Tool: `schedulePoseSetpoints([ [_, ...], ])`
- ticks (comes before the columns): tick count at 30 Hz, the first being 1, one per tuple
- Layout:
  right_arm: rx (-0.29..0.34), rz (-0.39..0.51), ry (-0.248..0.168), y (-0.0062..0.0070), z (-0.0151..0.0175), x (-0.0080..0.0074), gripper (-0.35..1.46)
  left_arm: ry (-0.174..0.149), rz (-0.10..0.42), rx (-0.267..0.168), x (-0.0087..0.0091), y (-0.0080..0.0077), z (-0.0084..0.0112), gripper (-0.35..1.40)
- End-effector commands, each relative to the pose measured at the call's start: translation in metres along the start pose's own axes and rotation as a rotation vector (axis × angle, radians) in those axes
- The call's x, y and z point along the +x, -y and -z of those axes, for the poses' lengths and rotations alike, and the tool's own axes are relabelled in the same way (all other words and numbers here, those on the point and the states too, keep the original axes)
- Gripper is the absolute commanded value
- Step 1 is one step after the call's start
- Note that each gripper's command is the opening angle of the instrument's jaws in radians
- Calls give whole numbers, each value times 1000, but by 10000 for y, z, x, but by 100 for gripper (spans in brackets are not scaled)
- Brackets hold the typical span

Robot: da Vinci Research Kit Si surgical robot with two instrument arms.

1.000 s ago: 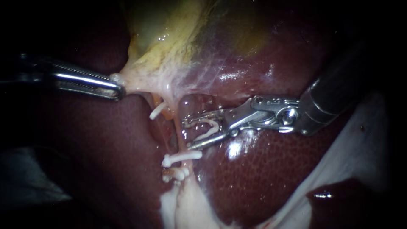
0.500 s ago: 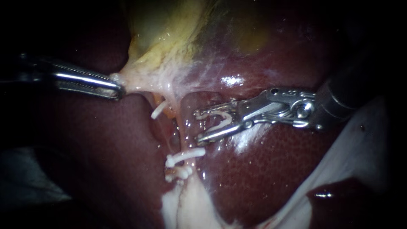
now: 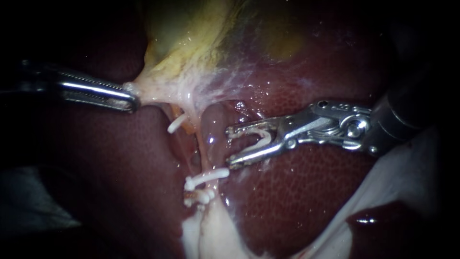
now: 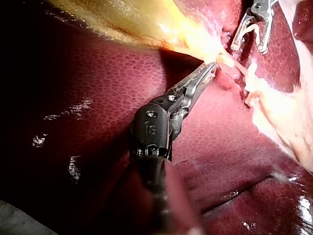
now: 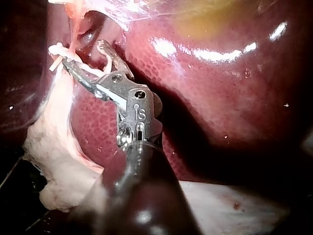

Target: Clipping second clip right tube

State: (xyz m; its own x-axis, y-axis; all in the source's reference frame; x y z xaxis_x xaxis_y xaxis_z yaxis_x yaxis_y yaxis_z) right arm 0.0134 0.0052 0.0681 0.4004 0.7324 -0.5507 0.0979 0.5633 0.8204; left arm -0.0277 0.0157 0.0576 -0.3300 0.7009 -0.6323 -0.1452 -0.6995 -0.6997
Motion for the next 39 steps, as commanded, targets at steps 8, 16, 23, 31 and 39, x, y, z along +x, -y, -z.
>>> schedulePoseSetpoints([
  [8, 11, -10, 10, 0, -20, -6, 49, 0, 0, 0, 0, 0, 0, -35],
  [16, 20, -9, 19, 2, -46, -9, 49, 0, 0, 0, 0, 0, 0, -35],
  [23, 42, -19, 15, 4, -68, -14, 49, 0, 0, 0, 0, 0, 0, -35],
  [31, 91, -43, -45, 10, -86, -9, 49, 0, 0, 0, 0, -1, 0, -35],
  [39, 116, -46, -78, 15, -102, -3, 49, 0, 0, 1, 1, -1, 0, -35],
])
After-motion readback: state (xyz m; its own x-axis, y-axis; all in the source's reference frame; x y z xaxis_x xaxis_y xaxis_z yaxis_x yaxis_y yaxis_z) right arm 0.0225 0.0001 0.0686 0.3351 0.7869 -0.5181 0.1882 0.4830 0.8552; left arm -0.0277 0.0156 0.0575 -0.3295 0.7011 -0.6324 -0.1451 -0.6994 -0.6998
